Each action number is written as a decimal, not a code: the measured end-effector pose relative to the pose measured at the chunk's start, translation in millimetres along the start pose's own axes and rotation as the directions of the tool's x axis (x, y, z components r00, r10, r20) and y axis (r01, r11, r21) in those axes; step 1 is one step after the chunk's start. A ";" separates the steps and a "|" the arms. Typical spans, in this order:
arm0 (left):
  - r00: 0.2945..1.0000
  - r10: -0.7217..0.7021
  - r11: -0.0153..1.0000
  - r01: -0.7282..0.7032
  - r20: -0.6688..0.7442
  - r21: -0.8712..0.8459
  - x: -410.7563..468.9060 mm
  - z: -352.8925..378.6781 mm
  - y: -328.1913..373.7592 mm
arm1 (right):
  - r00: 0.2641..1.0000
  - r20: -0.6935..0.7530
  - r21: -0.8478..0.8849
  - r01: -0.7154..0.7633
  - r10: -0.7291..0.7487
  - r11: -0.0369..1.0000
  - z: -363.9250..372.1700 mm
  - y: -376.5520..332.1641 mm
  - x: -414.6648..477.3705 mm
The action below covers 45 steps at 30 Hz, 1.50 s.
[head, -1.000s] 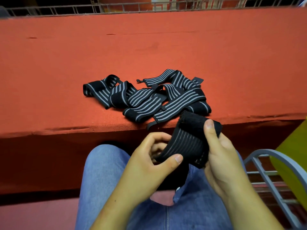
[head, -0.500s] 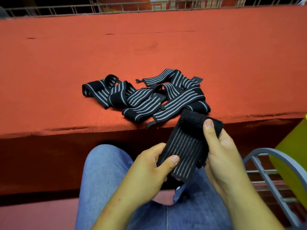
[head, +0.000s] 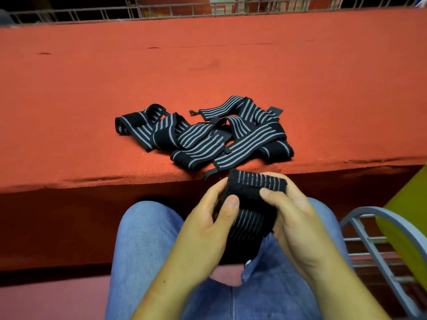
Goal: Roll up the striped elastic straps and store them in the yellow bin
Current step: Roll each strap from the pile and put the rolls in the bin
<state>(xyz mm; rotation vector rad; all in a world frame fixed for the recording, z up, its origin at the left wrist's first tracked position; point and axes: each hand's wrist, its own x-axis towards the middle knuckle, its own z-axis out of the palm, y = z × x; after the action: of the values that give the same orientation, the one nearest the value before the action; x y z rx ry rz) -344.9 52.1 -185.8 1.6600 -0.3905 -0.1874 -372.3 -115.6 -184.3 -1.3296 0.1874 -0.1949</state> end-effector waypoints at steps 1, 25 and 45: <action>1.000 0.001 1.000 -0.001 0.003 -0.002 -0.3 0.6 1.0 | 1.000 0.013 -0.028 0.013 -0.013 1.000 -0.6 1.0 0.5; 0.997 -0.052 0.992 0.046 -0.048 -0.117 0.3 -1.1 2.2 | 0.989 0.063 -0.198 0.147 -0.137 0.969 -1.8 -1.9 -2.7; 0.992 0.038 0.994 -0.049 -0.119 -0.099 0.4 -2.8 4.9 | 0.984 0.115 -0.065 -0.130 0.137 0.989 4.6 -4.4 -6.5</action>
<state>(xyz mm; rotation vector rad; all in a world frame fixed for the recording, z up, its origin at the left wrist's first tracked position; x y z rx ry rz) -344.2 54.2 -180.5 1.5525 -0.3231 -0.0758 -377.6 -110.7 -178.8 -1.3758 0.1811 0.0033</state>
